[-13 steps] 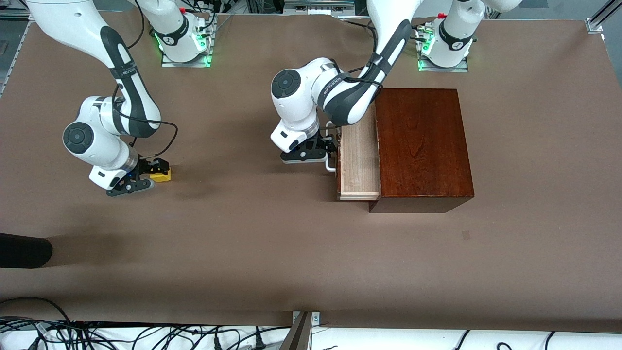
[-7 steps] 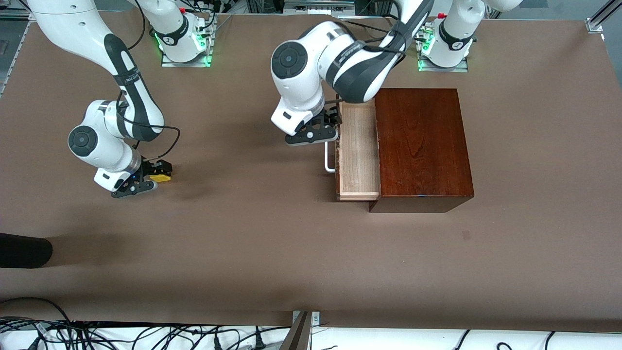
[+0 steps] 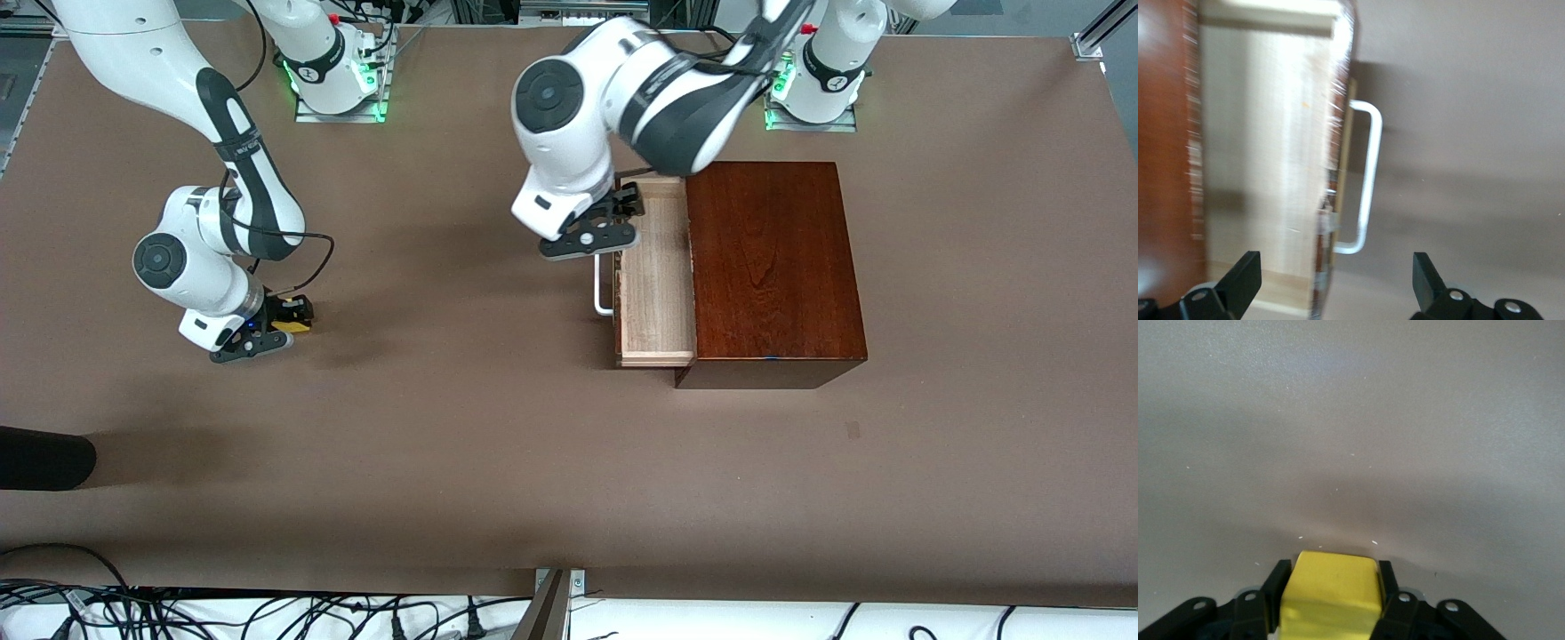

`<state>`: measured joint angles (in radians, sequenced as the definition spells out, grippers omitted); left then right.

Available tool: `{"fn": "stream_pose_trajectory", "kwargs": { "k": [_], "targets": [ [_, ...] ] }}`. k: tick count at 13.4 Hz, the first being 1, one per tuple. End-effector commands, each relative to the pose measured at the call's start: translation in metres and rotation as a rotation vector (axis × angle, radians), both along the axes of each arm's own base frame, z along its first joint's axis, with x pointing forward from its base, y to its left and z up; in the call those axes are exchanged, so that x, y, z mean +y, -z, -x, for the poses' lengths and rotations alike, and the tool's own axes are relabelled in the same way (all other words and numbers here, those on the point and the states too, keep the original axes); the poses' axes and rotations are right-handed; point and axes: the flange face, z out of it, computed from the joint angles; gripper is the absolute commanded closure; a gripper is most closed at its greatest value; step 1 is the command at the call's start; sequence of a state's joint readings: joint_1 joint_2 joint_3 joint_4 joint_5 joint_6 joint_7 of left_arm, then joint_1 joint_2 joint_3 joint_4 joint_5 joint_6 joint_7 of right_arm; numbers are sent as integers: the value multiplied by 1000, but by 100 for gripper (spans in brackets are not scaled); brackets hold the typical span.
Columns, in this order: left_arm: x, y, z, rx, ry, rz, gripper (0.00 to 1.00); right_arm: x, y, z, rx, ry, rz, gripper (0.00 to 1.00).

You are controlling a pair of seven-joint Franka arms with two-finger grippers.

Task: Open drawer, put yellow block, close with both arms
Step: 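Release the handle and raise the left gripper back toward its rest pose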

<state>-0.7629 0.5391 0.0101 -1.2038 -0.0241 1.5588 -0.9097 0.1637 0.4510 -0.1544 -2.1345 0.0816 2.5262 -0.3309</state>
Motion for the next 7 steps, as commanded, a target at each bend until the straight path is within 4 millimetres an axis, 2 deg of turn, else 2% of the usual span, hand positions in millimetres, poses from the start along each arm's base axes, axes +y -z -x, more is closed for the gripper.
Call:
{"fn": "stream_pose_trajectory", "kwargs": {
  "k": [1,3,6,7],
  "targets": [
    [53,-44,-12,25,-37,41,0,1,0,1,-11,-4,-15,72],
    [97,-68,-23,14,-50,59,0,1,-2,0,-9,4,-16,72],
    [156,-99,-22,6,-6,87,0,11,-10,-3,-13,-6,-25,72],
    [176,-109,-18,0,17,99,0,13,-19,-7,-8,-8,-29,72]
  ]
}}
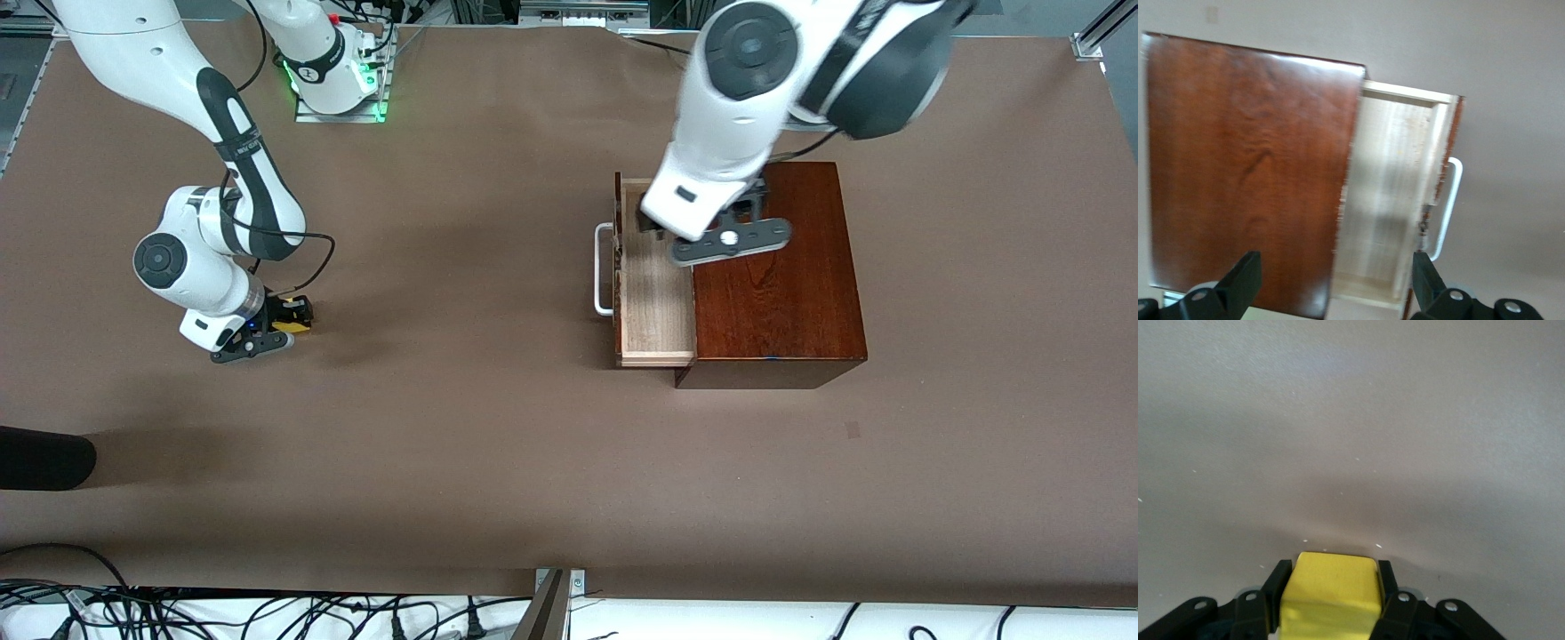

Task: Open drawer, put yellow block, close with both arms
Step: 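Release the handle and raise the left gripper back toward its rest pose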

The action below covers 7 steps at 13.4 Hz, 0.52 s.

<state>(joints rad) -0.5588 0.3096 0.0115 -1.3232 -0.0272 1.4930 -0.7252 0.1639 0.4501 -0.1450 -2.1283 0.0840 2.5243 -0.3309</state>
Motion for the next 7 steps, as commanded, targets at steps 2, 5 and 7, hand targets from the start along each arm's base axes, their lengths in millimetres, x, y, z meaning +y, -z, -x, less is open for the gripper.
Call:
{"fn": "stream_pose_trajectory", "kwargs": {
  "k": [2,5,7],
  "targets": [
    [84,-41,22,-6,71,66,0,21,-44,-16,8,-23,-41,72],
    [175,-60,12,-3,149,91,0,35,-94,-34,2,-52,-60,72],
    [226,-69,9,-20,197,115,0,51,-129,-49,11,-79,-75,73]
  ]
}}
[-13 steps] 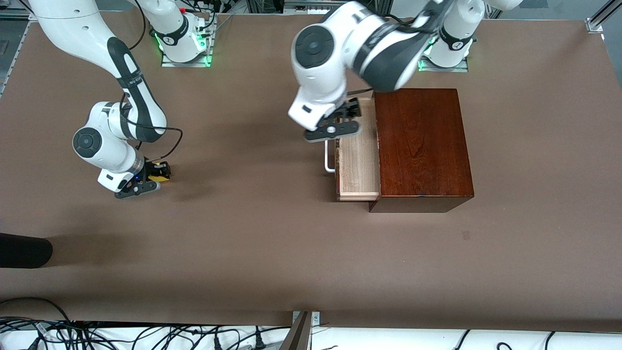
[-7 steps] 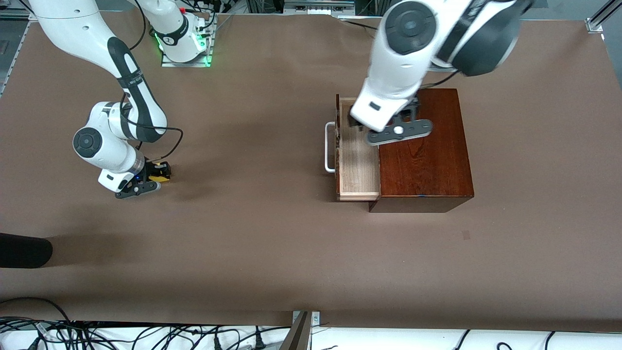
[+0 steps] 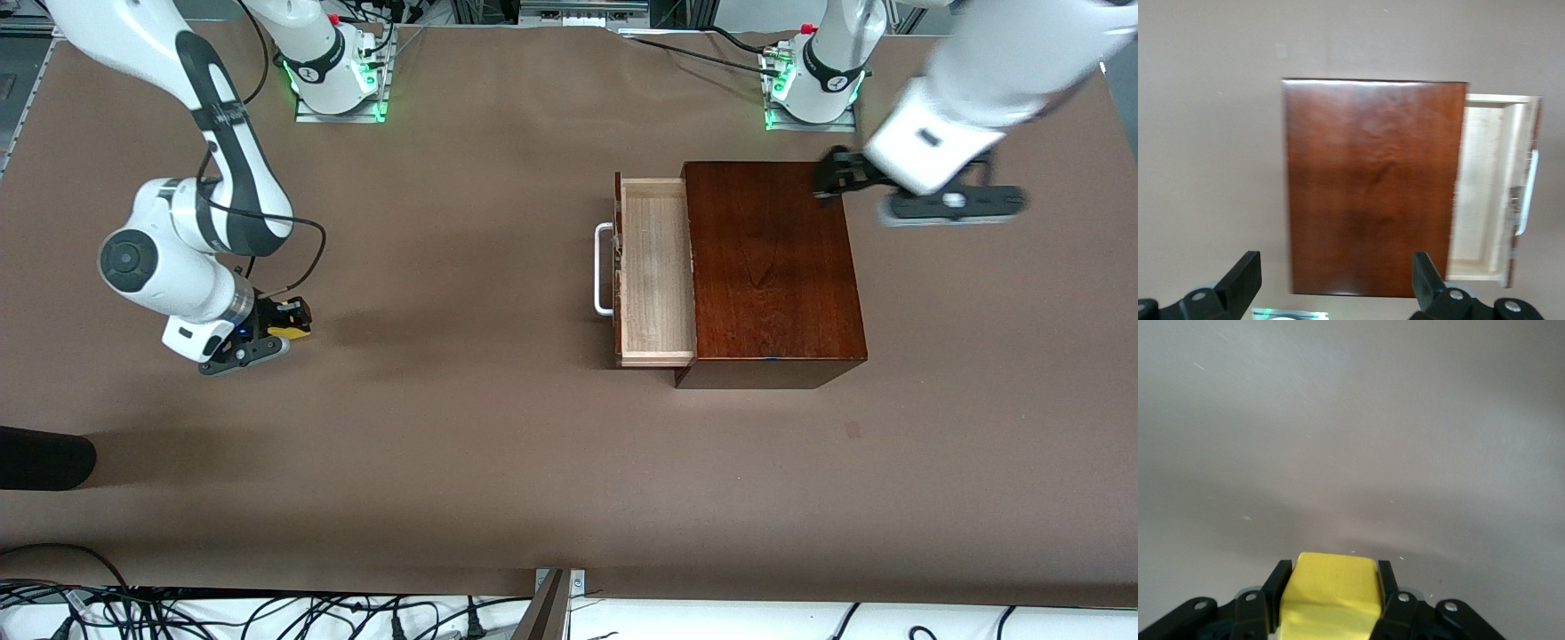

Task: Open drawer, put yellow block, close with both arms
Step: 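Release the handle and raise the left gripper back toward its rest pose, then lift the yellow cube with the right gripper and carry it over the drawer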

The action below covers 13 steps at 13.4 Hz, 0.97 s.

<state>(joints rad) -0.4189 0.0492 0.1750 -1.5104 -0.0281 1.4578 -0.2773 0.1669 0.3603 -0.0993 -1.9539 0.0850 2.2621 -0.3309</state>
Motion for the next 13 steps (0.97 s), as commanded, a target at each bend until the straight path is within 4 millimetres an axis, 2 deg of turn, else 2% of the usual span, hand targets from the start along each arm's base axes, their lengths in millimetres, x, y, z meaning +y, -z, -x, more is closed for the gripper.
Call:
{"fn": "stream_pose_trajectory", "kwargs": {
  "k": [1,3,5,6,9,12,13],
  "targets": [
    [52,-4,8,1,73,58,0,25,-52,-17,14,-43,-37,73],
    [90,-2,15,4,93,77,0,43,-83,-26,24,-71,-50,74],
    [111,-2,13,1,87,79,0,67,-105,-29,25,-109,-66,76],
    [116,-2,12,-1,82,79,0,77,-114,-30,20,-123,-72,76],
    [125,-5,5,-37,64,72,0,125,-145,-24,17,-173,-95,76],
    [131,-16,2,-74,52,63,0,184,-171,-11,-3,-234,-100,77],
    [136,-11,-1,-67,41,58,0,203,-175,-7,-12,-263,-97,77]
  ]
}}
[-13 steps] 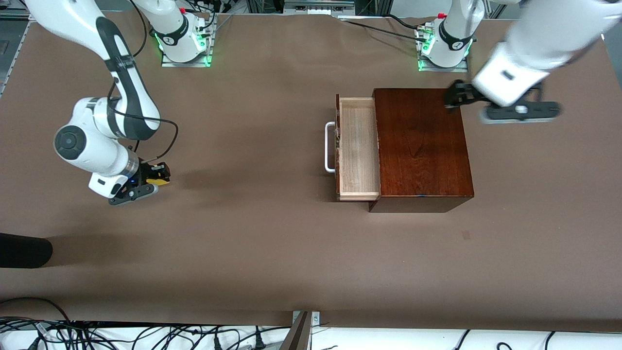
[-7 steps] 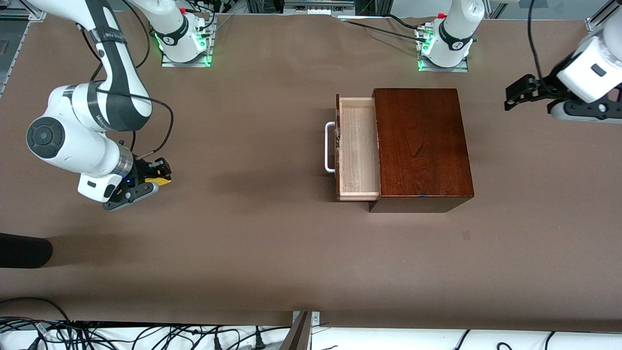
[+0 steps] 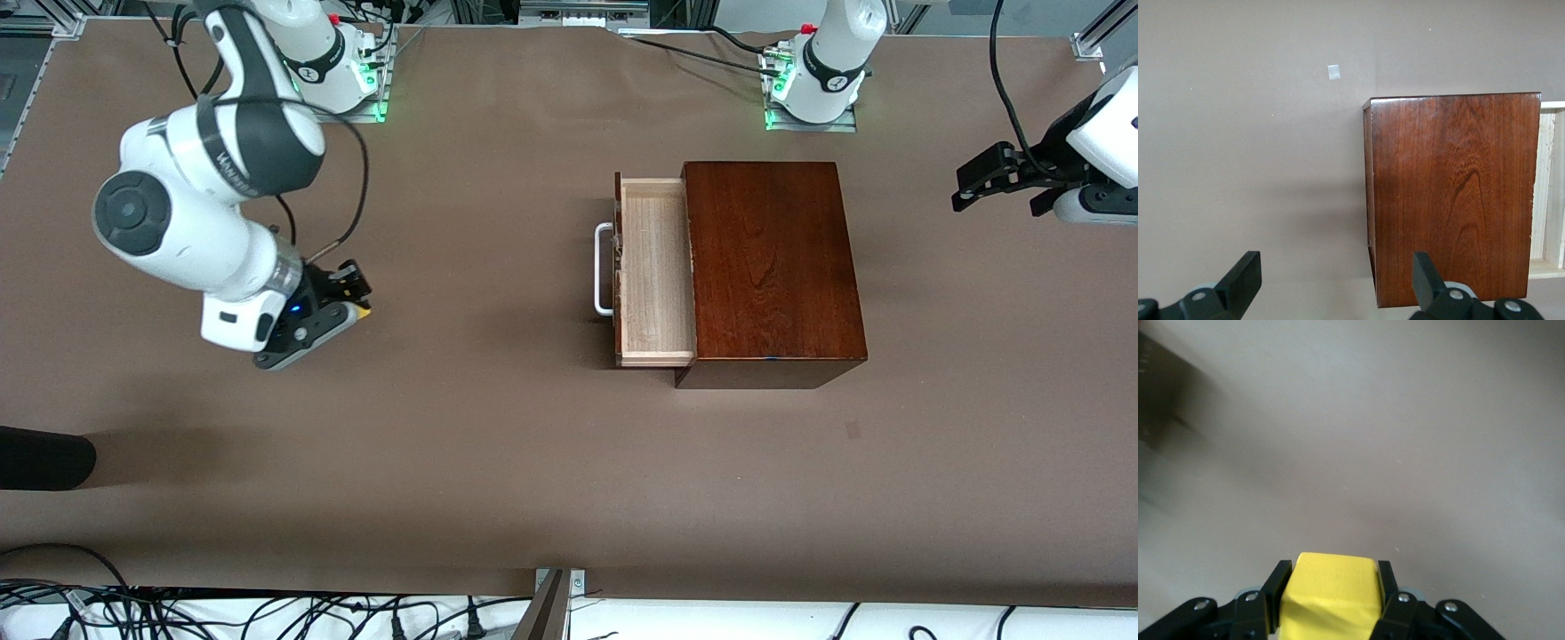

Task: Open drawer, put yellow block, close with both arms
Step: 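Lift the yellow cube with the right gripper and carry it over the drawer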

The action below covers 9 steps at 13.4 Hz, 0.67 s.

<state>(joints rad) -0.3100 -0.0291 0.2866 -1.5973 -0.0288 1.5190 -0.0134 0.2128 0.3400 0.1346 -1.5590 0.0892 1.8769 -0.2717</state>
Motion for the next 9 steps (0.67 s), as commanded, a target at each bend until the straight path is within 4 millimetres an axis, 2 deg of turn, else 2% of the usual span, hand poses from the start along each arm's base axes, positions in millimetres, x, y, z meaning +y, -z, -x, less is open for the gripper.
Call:
{"fn": "stream_pose_trajectory", "kwargs": {
  "k": [1,3,5,9],
  "targets": [
    [10,-2,-6,-14,-3,7,0,51,-14,15,-14,-73,17,77],
    [9,-2,-15,-20,-6,-1,0,85,-24,26,-41,-132,15,77],
    [8,-3,-16,-21,-6,-2,0,120,-35,37,-64,-186,3,77],
    [2,1,-32,-26,-2,-14,0,204,-50,82,-102,-324,-17,77]
  ]
}}
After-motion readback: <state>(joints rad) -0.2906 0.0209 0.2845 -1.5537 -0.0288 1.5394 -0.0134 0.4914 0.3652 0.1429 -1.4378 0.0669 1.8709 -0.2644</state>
